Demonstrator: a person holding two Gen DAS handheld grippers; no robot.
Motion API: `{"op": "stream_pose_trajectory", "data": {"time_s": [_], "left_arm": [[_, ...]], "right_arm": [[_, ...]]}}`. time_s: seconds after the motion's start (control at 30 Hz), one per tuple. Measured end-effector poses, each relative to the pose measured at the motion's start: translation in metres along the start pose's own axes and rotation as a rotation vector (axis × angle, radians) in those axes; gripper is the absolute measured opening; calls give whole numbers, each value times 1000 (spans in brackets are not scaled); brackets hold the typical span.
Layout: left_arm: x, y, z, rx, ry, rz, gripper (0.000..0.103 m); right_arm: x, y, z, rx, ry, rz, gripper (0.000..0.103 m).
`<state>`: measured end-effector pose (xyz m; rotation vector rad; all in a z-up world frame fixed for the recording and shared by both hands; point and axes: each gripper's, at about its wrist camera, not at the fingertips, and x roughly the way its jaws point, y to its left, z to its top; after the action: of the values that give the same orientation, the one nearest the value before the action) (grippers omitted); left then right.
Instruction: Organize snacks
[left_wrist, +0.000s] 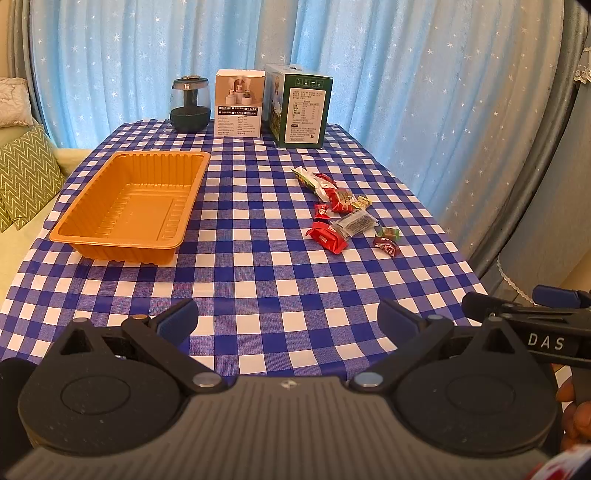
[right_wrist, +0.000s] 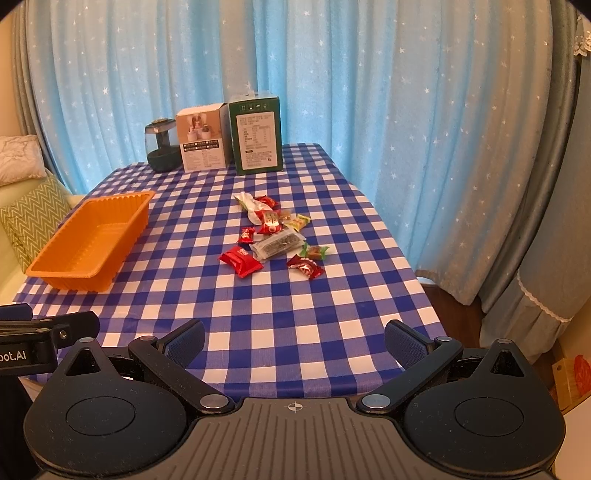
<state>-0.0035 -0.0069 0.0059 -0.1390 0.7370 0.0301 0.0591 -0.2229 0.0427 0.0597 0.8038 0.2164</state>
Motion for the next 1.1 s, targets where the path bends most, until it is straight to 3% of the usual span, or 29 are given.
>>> {"op": "stream_pose_trajectory", "data": {"time_s": [0.6, 1.1], "left_arm": [[23, 5, 3, -13, 19, -22, 103], [95, 12, 16, -22, 70, -70, 103]], "right_arm": [[13, -9, 5, 49, -39, -8, 102], [86, -18, 16, 37, -6, 17, 102]]}}
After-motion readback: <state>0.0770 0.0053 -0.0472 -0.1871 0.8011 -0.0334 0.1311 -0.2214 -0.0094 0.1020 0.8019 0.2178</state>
